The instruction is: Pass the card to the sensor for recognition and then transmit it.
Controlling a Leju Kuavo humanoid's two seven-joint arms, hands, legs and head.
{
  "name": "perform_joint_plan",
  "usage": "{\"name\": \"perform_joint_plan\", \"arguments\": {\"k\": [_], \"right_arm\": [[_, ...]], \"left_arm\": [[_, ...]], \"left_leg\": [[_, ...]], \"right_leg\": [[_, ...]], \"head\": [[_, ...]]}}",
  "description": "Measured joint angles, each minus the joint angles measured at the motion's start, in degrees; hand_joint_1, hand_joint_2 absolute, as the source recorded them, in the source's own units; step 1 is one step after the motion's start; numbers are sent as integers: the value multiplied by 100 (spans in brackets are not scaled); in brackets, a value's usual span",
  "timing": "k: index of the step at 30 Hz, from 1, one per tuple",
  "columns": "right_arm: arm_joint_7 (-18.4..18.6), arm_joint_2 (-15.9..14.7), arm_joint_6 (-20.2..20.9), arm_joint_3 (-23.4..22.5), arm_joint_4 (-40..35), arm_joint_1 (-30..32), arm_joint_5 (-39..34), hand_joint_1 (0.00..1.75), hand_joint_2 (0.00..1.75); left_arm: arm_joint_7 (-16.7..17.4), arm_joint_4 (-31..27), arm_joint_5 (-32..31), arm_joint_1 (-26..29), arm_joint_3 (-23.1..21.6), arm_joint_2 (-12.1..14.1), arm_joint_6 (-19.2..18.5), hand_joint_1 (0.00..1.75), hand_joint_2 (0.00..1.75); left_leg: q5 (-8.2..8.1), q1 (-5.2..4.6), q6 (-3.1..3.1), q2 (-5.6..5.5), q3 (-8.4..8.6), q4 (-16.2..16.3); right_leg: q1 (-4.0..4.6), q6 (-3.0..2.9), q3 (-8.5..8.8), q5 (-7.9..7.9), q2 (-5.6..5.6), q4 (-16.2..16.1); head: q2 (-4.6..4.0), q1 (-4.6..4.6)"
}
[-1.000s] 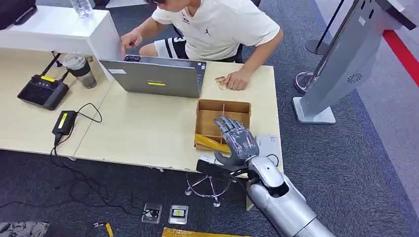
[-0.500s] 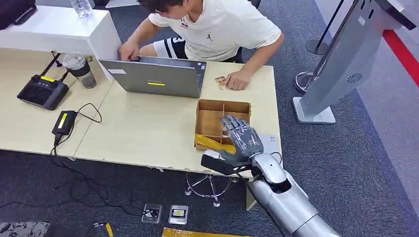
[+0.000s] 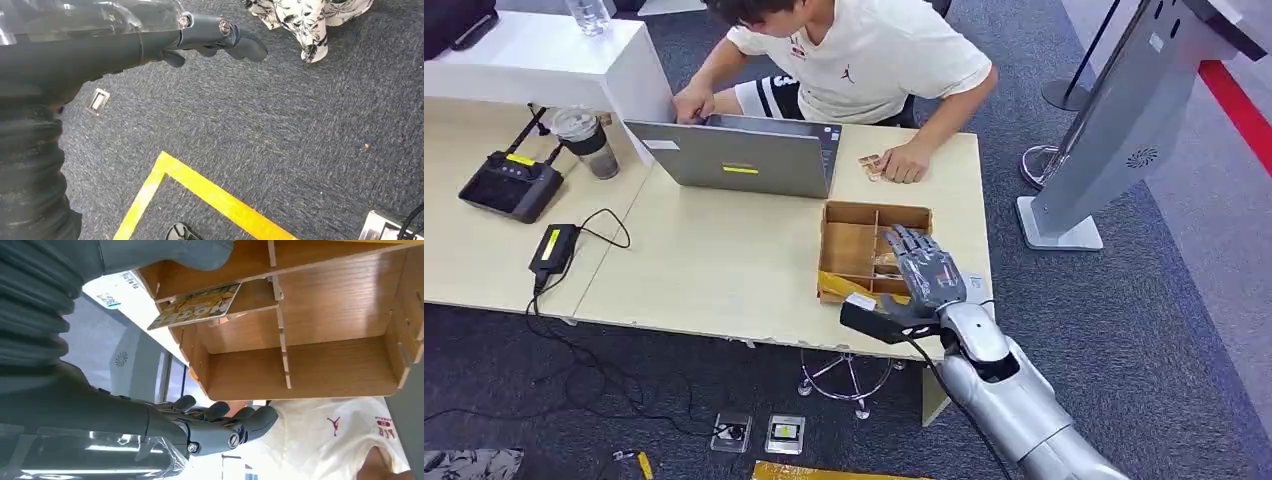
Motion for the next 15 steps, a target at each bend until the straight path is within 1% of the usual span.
{"name": "perform_joint_plan", "arguments": {"k": [6, 7, 9, 10, 11, 13, 15], "right_arm": [[7, 0, 57, -7, 55, -44, 52, 0, 175], [11, 0, 65, -7, 68, -51, 59, 5, 175], [15, 0, 107, -9, 85, -60, 59, 10, 175], [17, 0, 127, -11, 85, -60, 61, 19, 175], [24, 0, 155, -11, 85, -60, 66, 19, 175], [33, 0, 203, -15, 85, -60, 74, 35, 175], [39, 0, 229, -24, 85, -60, 74, 33, 175]], "left_arm": [[11, 0, 0, -1, 0, 0, 0, 0, 175], [13, 0, 0, -1, 0, 0, 0, 0, 175], [13, 0, 0, 0, 0, 0, 0, 0, 175], [13, 0, 0, 0, 0, 0, 0, 0, 175], [13, 0, 0, 0, 0, 0, 0, 0, 175], [20, 0, 0, 0, 0, 0, 0, 0, 175], [31, 0, 0, 0, 0, 0, 0, 0, 175]], "left_leg": [[0, 0, 0, 0, 0, 0], [0, 0, 0, 0, 0, 0], [0, 0, 0, 0, 0, 0], [0, 0, 0, 0, 0, 0], [0, 0, 0, 0, 0, 0], [0, 0, 0, 0, 0, 0], [0, 0, 0, 0, 0, 0]], "right_leg": [[0, 0, 0, 0, 0, 0], [0, 0, 0, 0, 0, 0], [0, 0, 0, 0, 0, 0], [0, 0, 0, 0, 0, 0], [0, 0, 0, 0, 0, 0], [0, 0, 0, 0, 0, 0], [0, 0, 0, 0, 0, 0]], "head": [[0, 0], [0, 2], [0, 2], [0, 2], [0, 0], [0, 2], [0, 2]]}}
